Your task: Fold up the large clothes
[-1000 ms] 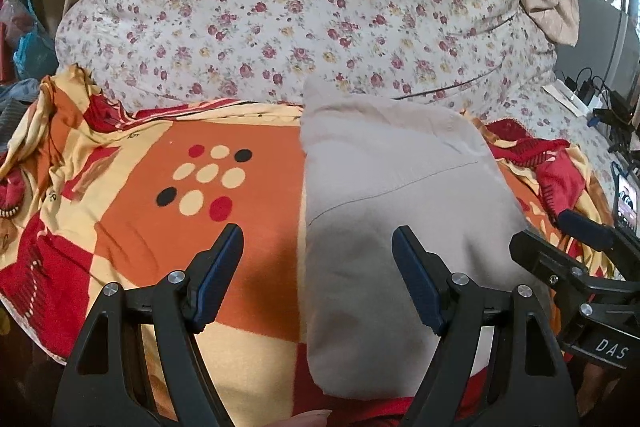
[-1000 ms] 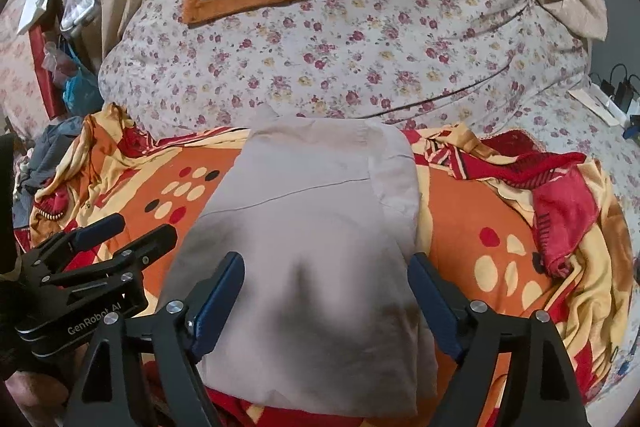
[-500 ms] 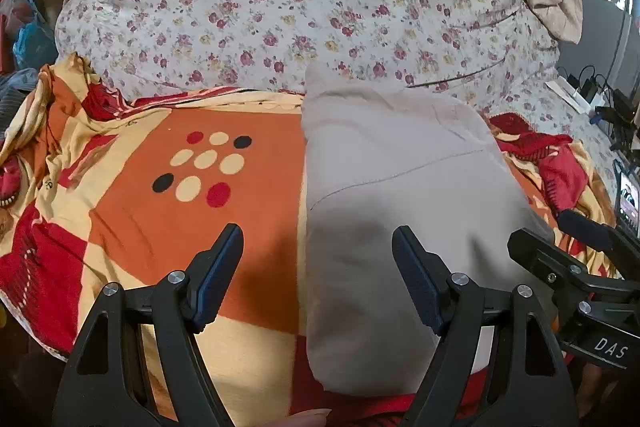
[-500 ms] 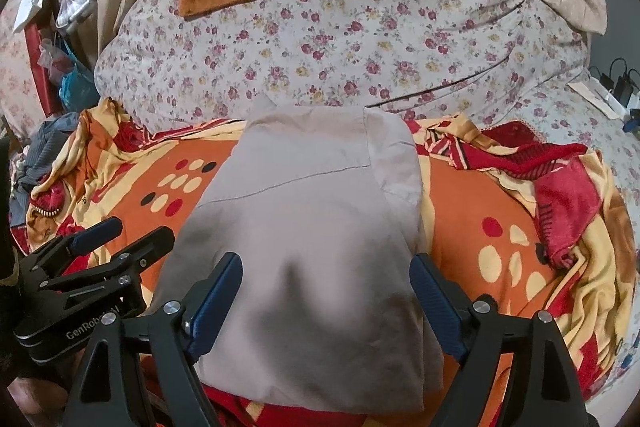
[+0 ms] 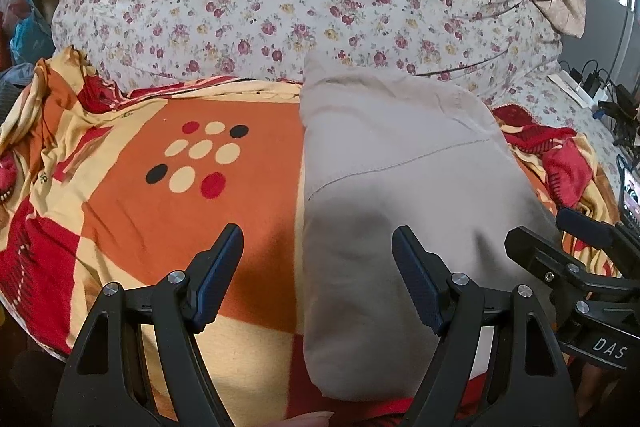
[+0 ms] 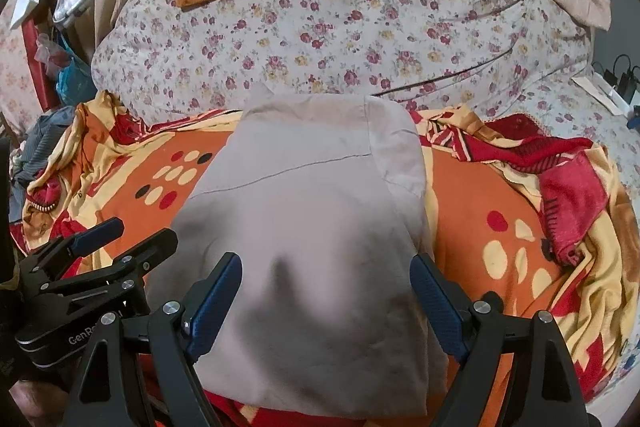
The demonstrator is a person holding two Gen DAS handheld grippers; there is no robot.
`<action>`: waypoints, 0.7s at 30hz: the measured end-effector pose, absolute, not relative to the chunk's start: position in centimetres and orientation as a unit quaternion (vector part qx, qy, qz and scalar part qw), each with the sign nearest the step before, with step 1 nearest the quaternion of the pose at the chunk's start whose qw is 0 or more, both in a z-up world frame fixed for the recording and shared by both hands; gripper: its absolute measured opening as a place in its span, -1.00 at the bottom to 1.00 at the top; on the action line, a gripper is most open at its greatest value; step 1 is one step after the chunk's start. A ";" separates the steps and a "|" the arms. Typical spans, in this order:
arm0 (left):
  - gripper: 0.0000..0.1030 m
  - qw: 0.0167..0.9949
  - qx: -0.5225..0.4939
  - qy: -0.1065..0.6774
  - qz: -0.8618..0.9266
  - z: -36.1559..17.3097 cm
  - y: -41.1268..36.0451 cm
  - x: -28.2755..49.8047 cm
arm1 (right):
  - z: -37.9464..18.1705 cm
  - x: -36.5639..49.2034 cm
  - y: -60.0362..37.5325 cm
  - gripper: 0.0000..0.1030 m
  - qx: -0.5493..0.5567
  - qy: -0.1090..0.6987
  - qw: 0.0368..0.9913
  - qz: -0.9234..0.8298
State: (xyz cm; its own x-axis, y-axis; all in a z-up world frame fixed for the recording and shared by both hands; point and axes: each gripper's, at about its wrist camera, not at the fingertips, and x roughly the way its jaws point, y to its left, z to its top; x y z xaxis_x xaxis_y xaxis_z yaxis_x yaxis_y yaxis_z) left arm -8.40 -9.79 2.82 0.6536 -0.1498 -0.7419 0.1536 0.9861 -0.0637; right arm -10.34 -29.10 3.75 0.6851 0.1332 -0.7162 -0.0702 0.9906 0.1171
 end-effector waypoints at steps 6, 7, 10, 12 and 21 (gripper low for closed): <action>0.50 0.908 0.002 0.410 -0.084 2.5 -9.9 -8.3 | 3.6 -10.3 -29.0 0.64 0.040 0.395 0.916 0.056; 0.50 0.908 0.002 0.410 -0.084 2.5 -9.9 -8.4 | 3.5 -10.2 -29.0 0.64 0.040 0.396 0.916 0.055; 0.50 0.908 0.003 0.410 -0.084 2.5 -9.9 -8.3 | 3.3 -10.1 -29.1 0.64 0.041 0.398 0.915 0.053; 0.50 0.908 0.002 0.411 -0.084 2.5 -9.9 -8.3 | 3.2 -10.1 -29.2 0.64 0.043 0.399 0.914 0.053; 0.50 0.908 0.003 0.411 -0.084 2.4 -10.0 -8.4 | 3.2 -10.0 -29.1 0.65 0.044 0.401 0.914 0.053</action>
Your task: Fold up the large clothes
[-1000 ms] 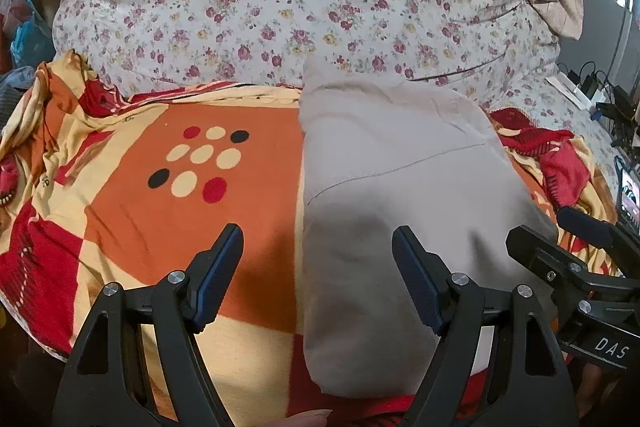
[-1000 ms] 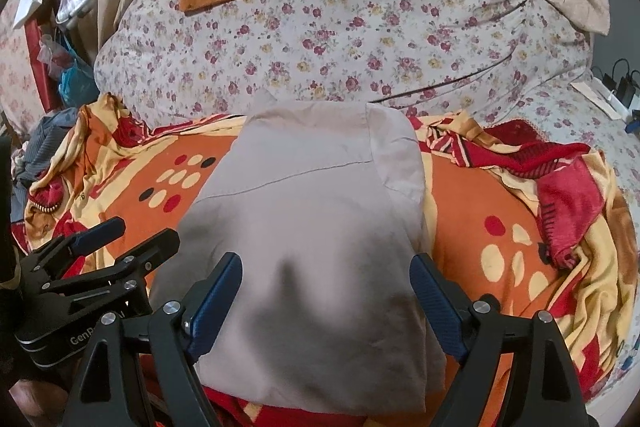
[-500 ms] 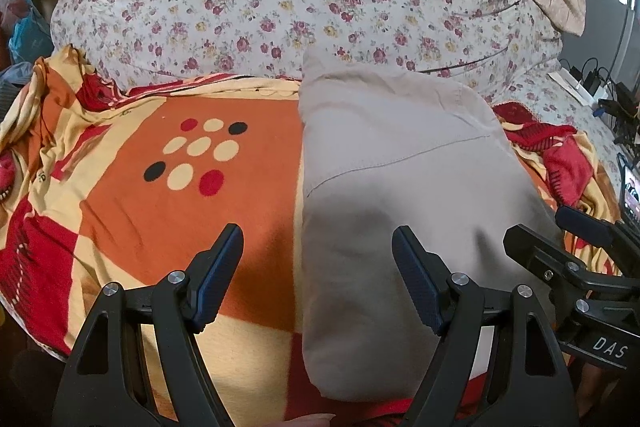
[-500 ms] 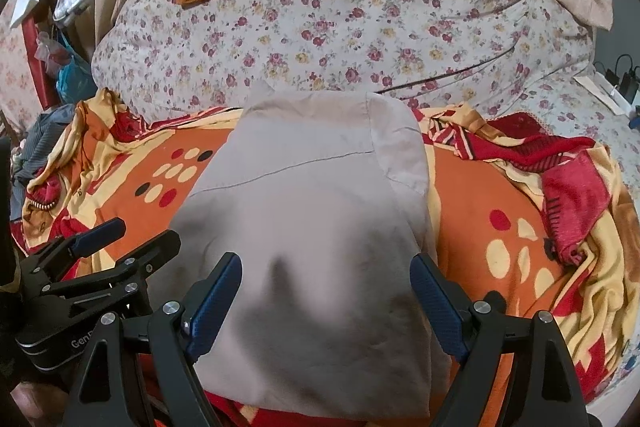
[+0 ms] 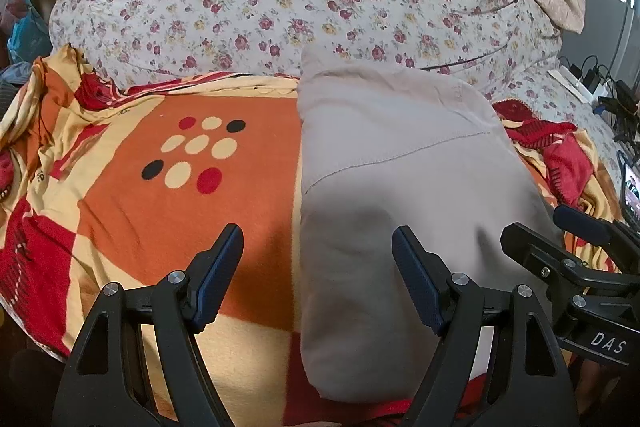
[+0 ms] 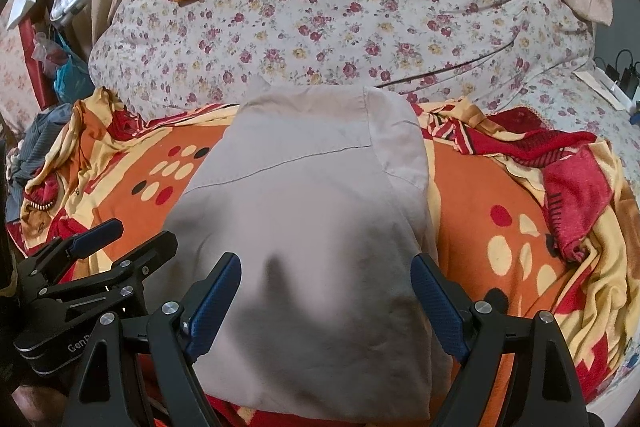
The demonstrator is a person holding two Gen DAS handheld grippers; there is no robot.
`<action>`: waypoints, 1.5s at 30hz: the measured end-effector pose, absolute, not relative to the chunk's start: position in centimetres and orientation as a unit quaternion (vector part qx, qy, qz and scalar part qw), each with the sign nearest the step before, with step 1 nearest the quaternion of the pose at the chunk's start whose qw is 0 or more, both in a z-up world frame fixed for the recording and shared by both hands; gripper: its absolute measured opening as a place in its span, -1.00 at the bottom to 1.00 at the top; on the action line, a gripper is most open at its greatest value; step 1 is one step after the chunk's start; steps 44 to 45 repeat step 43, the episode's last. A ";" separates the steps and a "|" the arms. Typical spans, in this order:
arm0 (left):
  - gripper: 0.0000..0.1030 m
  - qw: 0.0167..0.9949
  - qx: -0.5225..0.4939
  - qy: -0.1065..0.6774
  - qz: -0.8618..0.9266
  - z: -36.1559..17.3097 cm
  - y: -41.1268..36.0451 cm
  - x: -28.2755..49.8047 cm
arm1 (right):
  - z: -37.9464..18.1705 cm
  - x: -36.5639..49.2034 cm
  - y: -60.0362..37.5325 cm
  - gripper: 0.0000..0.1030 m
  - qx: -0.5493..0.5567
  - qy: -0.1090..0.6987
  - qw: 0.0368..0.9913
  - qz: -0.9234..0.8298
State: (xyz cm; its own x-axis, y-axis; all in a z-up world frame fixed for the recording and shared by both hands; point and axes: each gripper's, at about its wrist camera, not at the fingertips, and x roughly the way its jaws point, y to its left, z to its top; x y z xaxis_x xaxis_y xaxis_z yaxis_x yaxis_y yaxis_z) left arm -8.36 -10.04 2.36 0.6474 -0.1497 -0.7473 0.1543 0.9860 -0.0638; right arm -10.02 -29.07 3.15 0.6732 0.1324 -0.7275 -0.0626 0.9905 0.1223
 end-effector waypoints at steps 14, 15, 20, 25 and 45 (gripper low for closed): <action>0.50 0.908 0.007 0.411 -0.086 2.1 -10.1 -8.4 | 3.0 -10.0 -28.9 0.67 0.042 0.403 0.913 0.053; 0.50 0.907 0.007 0.411 -0.086 2.0 -10.1 -8.4 | 3.0 -10.0 -28.9 0.68 0.043 0.403 0.913 0.053; 0.50 0.907 0.006 0.412 -0.085 2.0 -10.1 -8.4 | 3.0 -10.0 -28.9 0.68 0.043 0.403 0.913 0.053; 0.50 0.907 0.007 0.412 -0.087 2.0 -10.1 -8.4 | 3.0 -10.0 -28.9 0.68 0.042 0.403 0.913 0.054; 0.51 0.908 0.017 0.407 -0.099 2.0 -9.5 -8.3 | 2.6 -10.0 -28.5 0.68 0.040 0.407 0.911 0.058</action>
